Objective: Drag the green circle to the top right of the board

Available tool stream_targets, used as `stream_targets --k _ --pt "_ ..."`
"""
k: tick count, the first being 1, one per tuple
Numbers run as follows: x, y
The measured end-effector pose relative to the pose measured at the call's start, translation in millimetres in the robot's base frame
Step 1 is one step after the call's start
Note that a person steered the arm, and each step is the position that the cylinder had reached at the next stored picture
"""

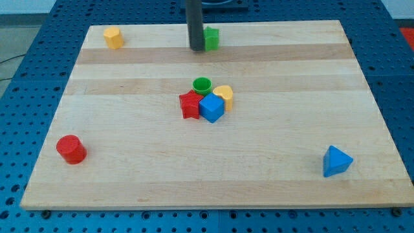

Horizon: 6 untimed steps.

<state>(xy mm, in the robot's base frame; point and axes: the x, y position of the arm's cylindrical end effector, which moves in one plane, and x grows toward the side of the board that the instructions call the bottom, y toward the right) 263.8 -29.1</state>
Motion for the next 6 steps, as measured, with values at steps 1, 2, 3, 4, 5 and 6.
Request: stream_targets --k 1,2,3,4,5,6 --pt "-3.4 -2.0" --pt "-3.4 -19.4" --pt "-21.3 -17.1" --pt "-21.3 3.1" --pt "-20.8 -45.0" --pt "13.1 -87.8"
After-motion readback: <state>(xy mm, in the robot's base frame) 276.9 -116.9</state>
